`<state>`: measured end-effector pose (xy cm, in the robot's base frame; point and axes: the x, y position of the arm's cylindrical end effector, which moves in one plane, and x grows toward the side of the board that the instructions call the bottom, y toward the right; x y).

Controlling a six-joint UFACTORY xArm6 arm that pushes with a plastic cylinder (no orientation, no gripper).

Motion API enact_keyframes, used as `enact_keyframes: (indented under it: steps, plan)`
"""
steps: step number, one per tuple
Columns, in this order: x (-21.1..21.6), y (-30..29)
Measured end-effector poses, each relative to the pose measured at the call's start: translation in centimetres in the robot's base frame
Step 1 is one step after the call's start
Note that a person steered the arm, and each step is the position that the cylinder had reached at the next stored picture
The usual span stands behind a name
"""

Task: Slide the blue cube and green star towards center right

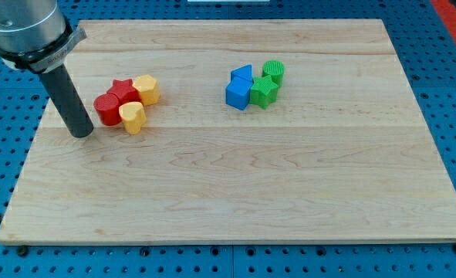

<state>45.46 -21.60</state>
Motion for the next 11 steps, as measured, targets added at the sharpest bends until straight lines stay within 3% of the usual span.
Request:
enact_keyframes:
  steps: [2,4,8,10,11]
  plan:
    - [1.0,1.8]
    - [5.1,13.4]
    - [-8.3,19.9]
    - [-8.5,32.0]
    - [-10.2,33.0]
